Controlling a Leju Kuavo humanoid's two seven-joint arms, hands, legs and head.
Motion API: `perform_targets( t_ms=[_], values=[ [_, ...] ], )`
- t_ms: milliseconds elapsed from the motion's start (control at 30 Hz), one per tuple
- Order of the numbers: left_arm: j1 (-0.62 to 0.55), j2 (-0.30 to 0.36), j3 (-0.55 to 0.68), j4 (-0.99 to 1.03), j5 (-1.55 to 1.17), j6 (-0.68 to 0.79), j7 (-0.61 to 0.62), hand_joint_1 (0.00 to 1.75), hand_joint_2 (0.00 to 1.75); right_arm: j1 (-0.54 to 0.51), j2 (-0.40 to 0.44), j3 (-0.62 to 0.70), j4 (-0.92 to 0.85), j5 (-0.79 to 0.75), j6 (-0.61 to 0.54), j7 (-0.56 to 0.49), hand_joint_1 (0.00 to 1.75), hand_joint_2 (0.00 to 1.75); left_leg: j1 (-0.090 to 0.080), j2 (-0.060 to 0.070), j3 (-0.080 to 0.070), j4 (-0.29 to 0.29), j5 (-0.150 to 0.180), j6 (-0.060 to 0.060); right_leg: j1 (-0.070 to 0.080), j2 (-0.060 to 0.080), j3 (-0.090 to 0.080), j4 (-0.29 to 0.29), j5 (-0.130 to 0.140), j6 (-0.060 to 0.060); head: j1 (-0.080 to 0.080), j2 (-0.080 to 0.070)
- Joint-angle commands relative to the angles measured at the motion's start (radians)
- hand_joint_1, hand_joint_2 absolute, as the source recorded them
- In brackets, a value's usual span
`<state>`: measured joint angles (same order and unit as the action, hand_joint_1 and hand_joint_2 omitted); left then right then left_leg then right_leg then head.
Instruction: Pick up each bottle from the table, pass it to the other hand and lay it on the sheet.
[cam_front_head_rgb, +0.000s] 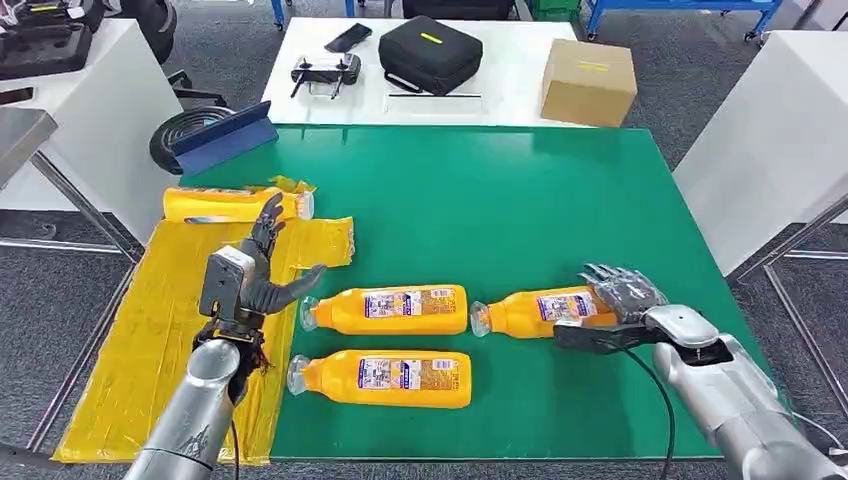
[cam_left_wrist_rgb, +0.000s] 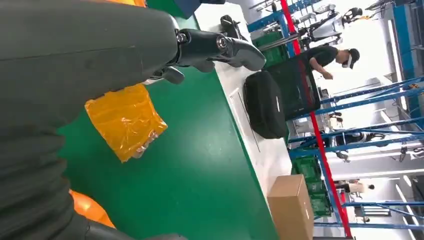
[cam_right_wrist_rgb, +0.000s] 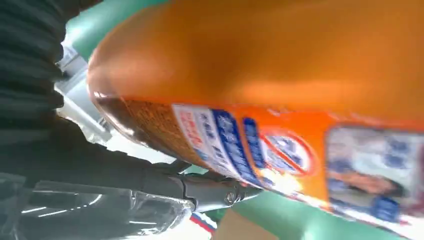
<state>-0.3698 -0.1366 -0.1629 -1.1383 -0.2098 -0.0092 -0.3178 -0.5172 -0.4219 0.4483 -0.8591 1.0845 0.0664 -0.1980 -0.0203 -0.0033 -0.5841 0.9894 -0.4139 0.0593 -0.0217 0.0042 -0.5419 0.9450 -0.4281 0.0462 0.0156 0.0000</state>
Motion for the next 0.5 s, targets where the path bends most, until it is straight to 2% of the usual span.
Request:
perform_targets(
  t_ms=[33,67,100,167,500],
  values=[
    [-0.017,0.017,0.005,0.039,0.0,0.001,0.004,0.0,1.75,0.003,0.056,0.094,0.092,0.02,-0.011,0.006,0.0,1.75,0.002,0.001,0.002,-0.001,0.0,-0.003,0.002,0.001,0.002,-0.002,0.001,-0.002,0.0,0.0],
    [-0.021,0.016,0.006,0.044,0.001,0.001,0.005,0.0,1.75,-0.003,0.058,0.103,0.102,0.025,-0.015,0.001,0.16,1.75,0.002,0.002,0.001,-0.001,0.001,-0.005,0.002,0.001,0.001,-0.002,0.002,-0.004,0.0,0.0],
    [-0.021,0.017,0.007,0.045,0.0,0.001,0.005,0.0,1.75,-0.004,0.06,0.105,0.103,0.026,-0.015,0.0,1.38,1.75,0.002,0.002,0.001,-0.001,0.001,-0.005,0.002,0.001,0.001,-0.002,0.003,-0.005,0.0,0.0],
    [-0.027,0.018,0.01,0.053,0.0,-0.001,0.005,0.0,1.75,-0.014,0.069,0.116,0.118,0.028,-0.011,-0.001,1.71,1.75,0.002,0.002,0.002,0.0,0.0,-0.003,0.002,0.001,0.001,-0.001,0.003,-0.005,0.0,0.0],
    [-0.042,0.02,0.009,0.062,0.001,-0.002,0.005,0.0,1.75,-0.015,0.085,0.128,0.133,0.033,-0.015,0.008,1.75,1.75,0.002,0.004,0.002,-0.001,0.002,-0.004,0.002,0.003,0.001,-0.002,0.006,-0.005,0.0,0.0]
  ],
)
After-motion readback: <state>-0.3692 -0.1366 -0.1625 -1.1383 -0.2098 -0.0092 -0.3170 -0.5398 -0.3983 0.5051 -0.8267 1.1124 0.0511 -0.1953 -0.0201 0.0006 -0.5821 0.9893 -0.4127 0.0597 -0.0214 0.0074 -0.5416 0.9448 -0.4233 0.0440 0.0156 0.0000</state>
